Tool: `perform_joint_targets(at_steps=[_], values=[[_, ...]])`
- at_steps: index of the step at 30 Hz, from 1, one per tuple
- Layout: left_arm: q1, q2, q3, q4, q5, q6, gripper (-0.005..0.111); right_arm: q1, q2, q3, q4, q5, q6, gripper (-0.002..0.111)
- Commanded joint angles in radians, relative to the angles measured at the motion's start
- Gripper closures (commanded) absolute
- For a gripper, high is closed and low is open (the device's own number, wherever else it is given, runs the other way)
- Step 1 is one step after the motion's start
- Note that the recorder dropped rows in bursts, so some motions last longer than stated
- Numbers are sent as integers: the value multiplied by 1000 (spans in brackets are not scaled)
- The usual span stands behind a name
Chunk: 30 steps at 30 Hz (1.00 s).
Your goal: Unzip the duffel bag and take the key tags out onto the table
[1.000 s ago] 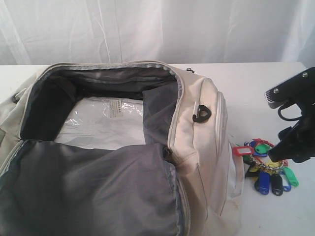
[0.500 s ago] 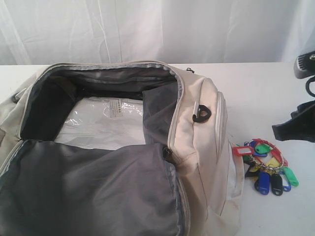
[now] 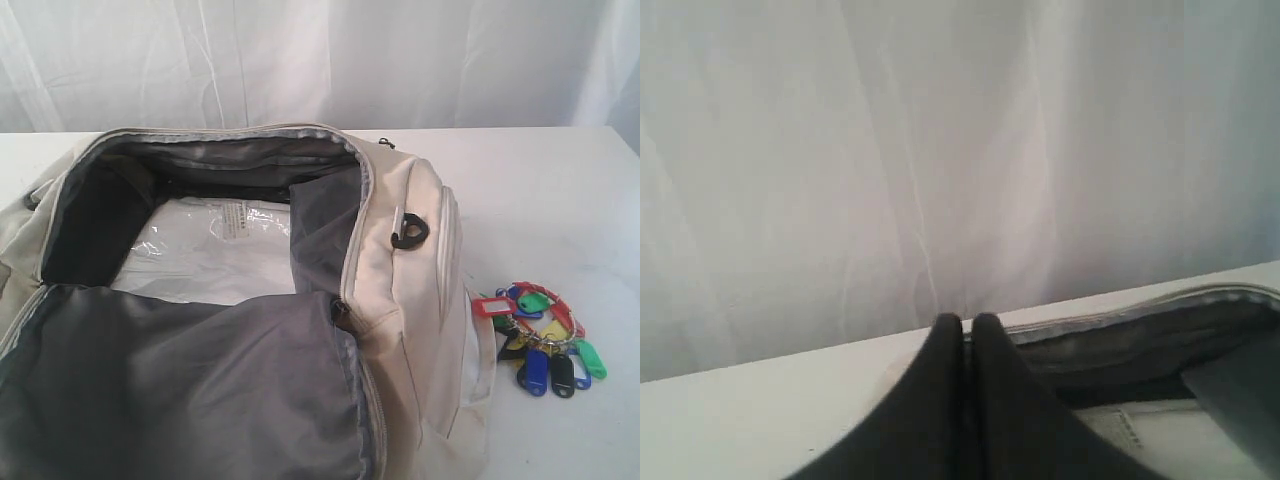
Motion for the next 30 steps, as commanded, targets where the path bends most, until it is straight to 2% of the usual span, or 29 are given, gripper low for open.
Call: perform_joint_targets(at_steps=[1,5,10,20,30], values=[[-7,-12,4,-47,116,-9,96,-5,-60,17,2,-29,6,108],[-7,-12,4,-74,158,-5,97,-5,-120,71,9,-68,104,108],[-7,-12,4,-74,158,-4,107,-5,-198,184,-25,-144,111,108],[-7,-12,4,-74,160,-4,107,-5,-223,320,-27,-129,109,108],[-7,-12,4,-74,160,-4,107,-5,-223,319,-21,-80,109,108]])
